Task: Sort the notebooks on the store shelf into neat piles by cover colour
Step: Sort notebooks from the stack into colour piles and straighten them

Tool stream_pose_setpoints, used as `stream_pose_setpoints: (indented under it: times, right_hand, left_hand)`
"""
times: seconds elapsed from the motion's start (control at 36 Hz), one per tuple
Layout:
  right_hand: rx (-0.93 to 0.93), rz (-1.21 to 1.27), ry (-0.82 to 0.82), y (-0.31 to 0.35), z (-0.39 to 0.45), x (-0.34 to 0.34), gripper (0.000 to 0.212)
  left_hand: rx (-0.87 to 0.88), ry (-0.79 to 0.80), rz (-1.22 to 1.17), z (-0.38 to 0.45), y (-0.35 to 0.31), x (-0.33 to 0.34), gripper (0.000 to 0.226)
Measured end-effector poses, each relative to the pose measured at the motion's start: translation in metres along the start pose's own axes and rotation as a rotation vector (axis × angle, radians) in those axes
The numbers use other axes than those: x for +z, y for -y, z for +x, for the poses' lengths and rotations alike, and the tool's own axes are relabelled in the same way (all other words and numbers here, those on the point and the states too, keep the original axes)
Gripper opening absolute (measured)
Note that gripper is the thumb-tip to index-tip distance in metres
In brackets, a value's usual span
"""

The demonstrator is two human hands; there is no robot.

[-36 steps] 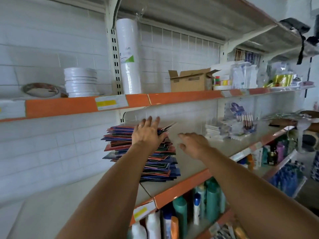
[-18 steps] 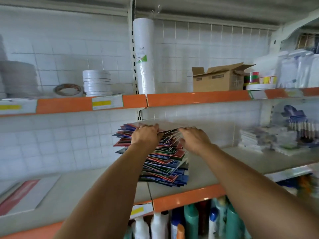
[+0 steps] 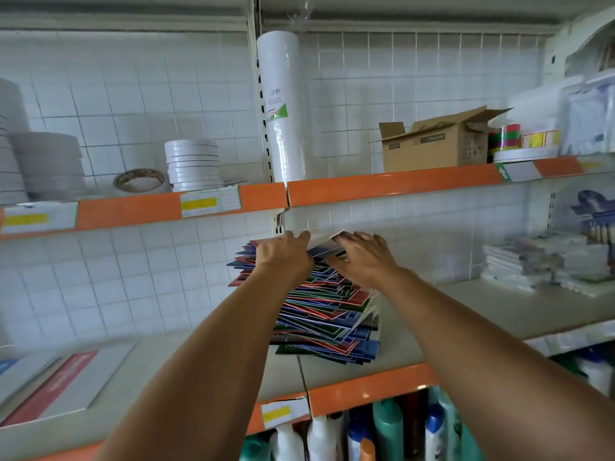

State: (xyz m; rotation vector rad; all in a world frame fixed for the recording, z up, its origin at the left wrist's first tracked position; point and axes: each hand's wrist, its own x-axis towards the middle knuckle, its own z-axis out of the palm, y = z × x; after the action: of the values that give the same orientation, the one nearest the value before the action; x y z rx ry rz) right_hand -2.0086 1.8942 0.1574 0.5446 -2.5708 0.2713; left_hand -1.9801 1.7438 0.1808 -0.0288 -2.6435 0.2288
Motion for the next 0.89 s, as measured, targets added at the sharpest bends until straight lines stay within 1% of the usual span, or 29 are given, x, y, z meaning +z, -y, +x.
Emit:
stream_pose_setpoints:
  times: [0.11,0.19,0.28,0.36,0.47,0.58,0.69,0.78,0.89]
  right_hand:
    - [0.04,0.06,0.129,0.0,0.005,0.0,0.069]
    - [0.062,0.092,0.182,-0.002,0.011,0.006,0.075]
    - [0.071,0.082,0.195,-0.001,0.014,0.01,0.075]
    - [0.043,0.011,0.173,0.004,0.013,0.007,0.072]
    - [-0.006,-0.102,0.179,0.012,0.009,0.001,0.075]
    - [-0.045,-0.199,0.165,0.02,0.012,-0.002,0.061]
    - [-0.103,-0.195,0.067,0.03,0.012,-0.005,0.045]
    - [-0.15,-0.154,0.009,0.034,0.008,-0.005,0.04]
    - [-0.128,-0.023,0.019,0.035,0.0,-0.008,0.041]
  left_hand:
    - [-0.031,-0.015,0.041,0.001,0.003,0.004,0.034]
    - [-0.048,-0.012,0.063,0.0,0.005,0.004,0.035]
    - [-0.053,-0.019,0.063,0.0,0.011,0.006,0.036]
    - [-0.057,-0.051,0.05,-0.001,0.015,0.008,0.036]
    - [-0.078,-0.072,0.008,-0.001,0.019,0.012,0.036]
    - [-0.085,-0.073,-0.017,-0.004,0.023,0.013,0.035]
    - [-0.083,-0.077,-0.046,-0.007,0.028,0.013,0.029]
    - [-0.084,-0.076,-0.075,-0.011,0.032,0.012,0.03]
    - [-0.129,-0.108,-0.113,-0.016,0.035,0.009,0.03]
